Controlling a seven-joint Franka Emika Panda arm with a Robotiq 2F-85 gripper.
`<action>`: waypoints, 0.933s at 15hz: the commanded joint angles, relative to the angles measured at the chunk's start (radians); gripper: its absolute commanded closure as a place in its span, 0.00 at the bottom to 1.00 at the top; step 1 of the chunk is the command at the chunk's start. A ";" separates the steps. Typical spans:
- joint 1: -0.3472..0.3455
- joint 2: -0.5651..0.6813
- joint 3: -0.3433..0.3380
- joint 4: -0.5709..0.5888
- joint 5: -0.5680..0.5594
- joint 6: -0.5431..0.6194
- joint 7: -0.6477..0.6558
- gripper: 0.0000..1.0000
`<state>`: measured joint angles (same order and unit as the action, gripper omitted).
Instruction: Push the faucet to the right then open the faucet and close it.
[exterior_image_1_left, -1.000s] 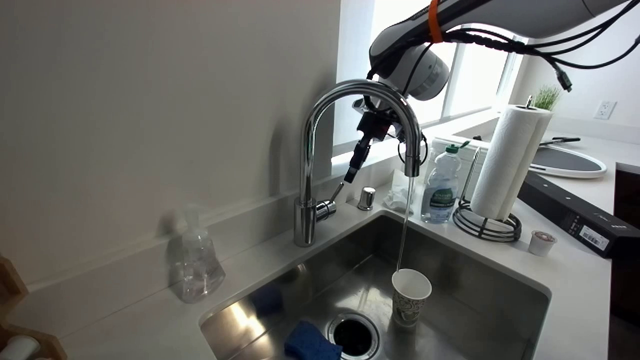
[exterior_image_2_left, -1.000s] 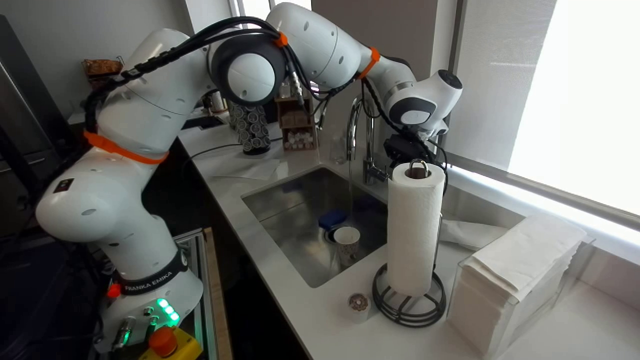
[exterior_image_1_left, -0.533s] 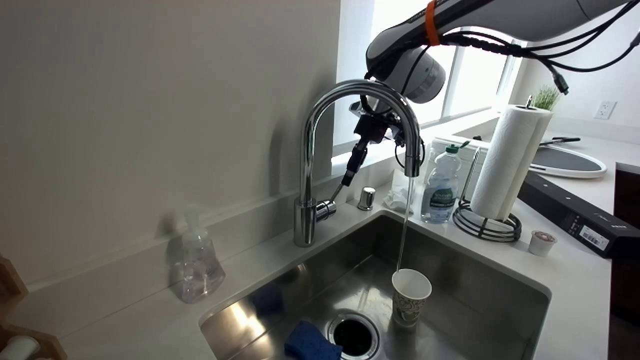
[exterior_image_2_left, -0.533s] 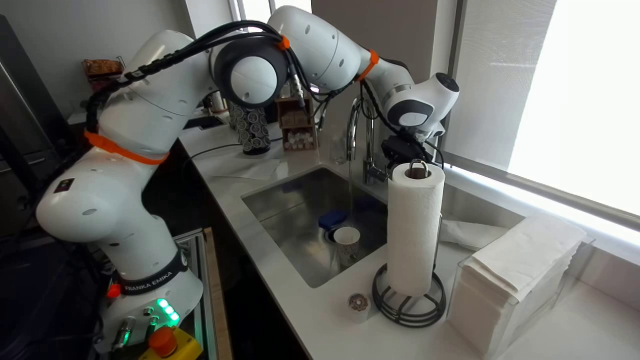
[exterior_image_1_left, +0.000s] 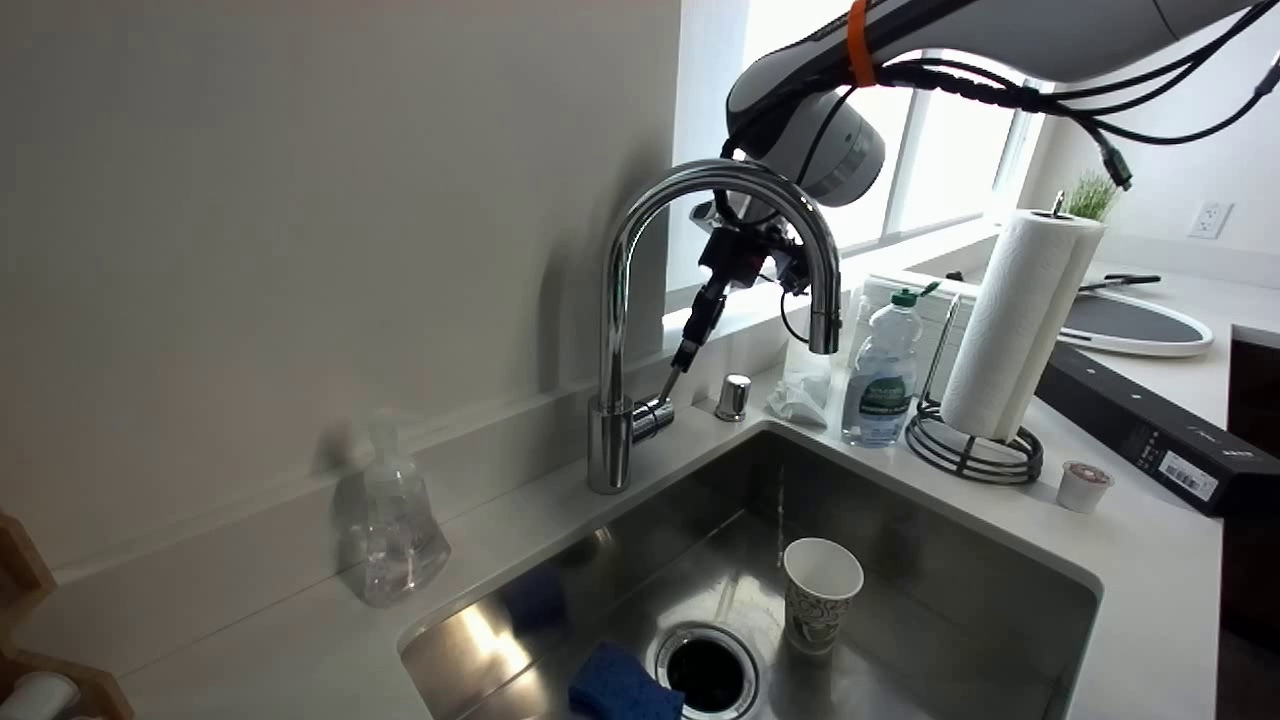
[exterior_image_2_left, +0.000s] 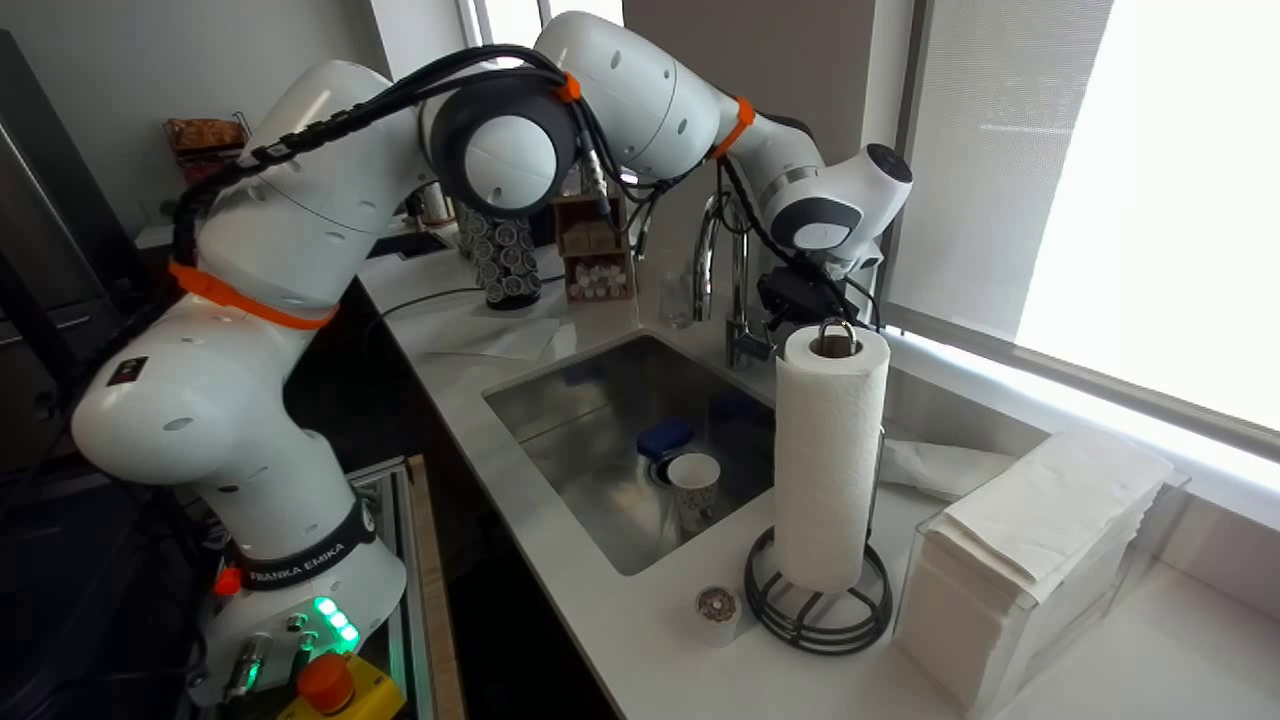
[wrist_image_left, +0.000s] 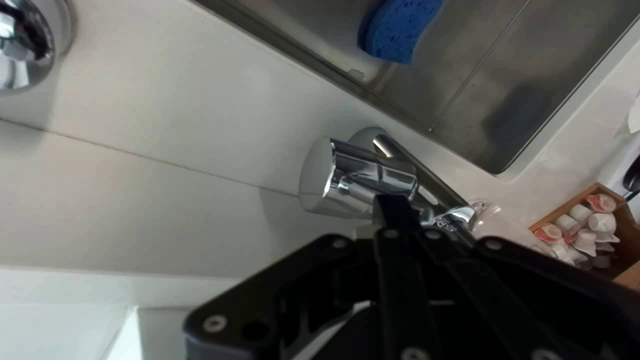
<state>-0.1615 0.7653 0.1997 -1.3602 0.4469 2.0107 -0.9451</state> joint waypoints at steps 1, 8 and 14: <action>-0.001 0.025 0.029 0.030 0.022 -0.024 0.003 1.00; -0.020 -0.057 0.000 -0.013 0.004 -0.040 0.056 1.00; -0.025 -0.205 -0.044 -0.058 -0.030 -0.062 0.116 1.00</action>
<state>-0.1867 0.6504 0.1788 -1.3634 0.4412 1.9932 -0.8727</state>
